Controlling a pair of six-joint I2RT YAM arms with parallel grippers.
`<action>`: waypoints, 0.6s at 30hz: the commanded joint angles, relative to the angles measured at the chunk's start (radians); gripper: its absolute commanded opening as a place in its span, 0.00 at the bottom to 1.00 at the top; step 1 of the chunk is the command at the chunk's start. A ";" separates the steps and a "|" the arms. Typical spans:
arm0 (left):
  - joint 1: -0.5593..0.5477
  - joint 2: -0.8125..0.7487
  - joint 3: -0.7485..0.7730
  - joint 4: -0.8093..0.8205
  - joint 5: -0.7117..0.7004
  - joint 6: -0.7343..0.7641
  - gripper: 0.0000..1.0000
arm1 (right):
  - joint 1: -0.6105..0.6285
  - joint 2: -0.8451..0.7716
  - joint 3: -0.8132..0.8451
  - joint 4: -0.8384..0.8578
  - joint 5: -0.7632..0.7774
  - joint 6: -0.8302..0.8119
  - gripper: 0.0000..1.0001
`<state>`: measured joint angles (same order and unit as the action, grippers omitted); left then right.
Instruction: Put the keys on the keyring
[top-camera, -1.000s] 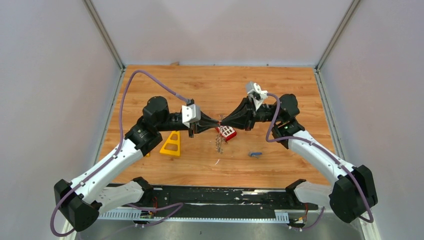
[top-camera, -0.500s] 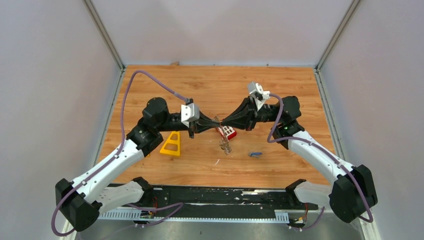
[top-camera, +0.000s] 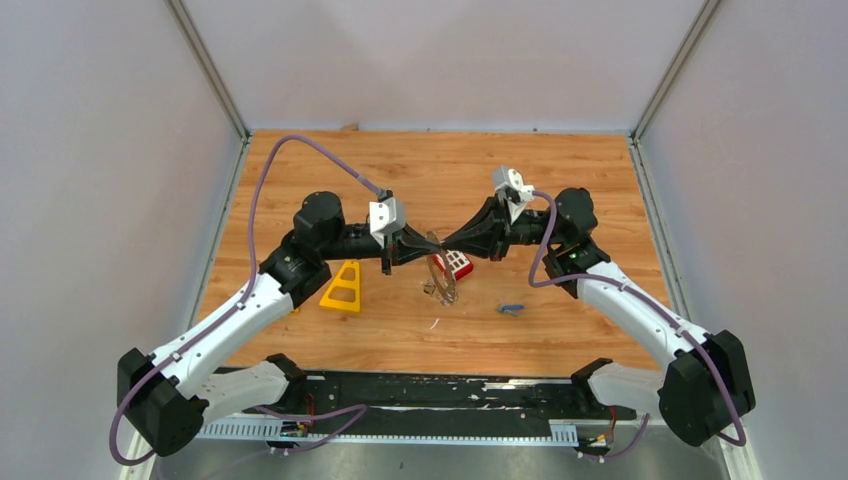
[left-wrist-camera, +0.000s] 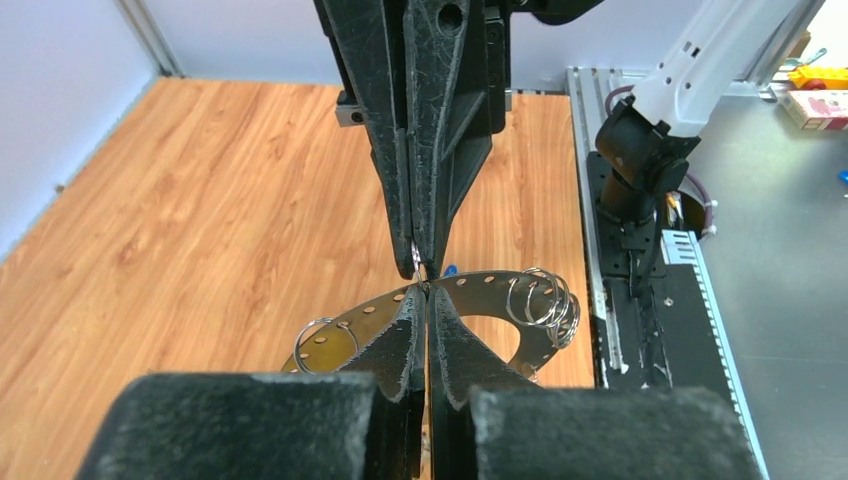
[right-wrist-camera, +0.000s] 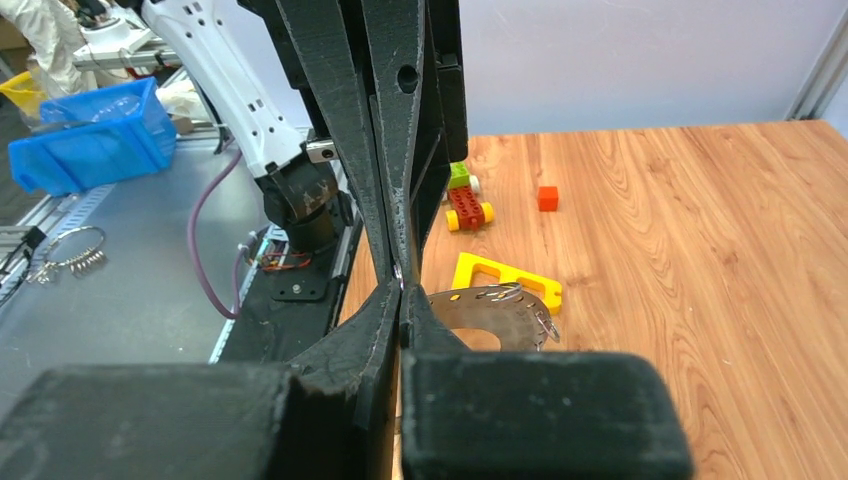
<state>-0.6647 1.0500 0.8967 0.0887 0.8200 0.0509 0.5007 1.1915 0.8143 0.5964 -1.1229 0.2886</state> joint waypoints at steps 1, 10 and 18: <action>-0.006 0.003 0.062 0.020 -0.004 -0.020 0.00 | 0.010 -0.011 0.018 -0.141 0.071 -0.146 0.02; -0.007 0.000 0.126 -0.236 -0.067 0.150 0.00 | 0.010 -0.051 0.077 -0.396 0.071 -0.388 0.22; -0.008 0.021 0.160 -0.348 -0.069 0.211 0.00 | 0.026 -0.062 0.087 -0.457 0.003 -0.469 0.26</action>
<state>-0.6682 1.0626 1.0107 -0.2131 0.7444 0.2024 0.5095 1.1492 0.8543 0.1925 -1.0740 -0.0967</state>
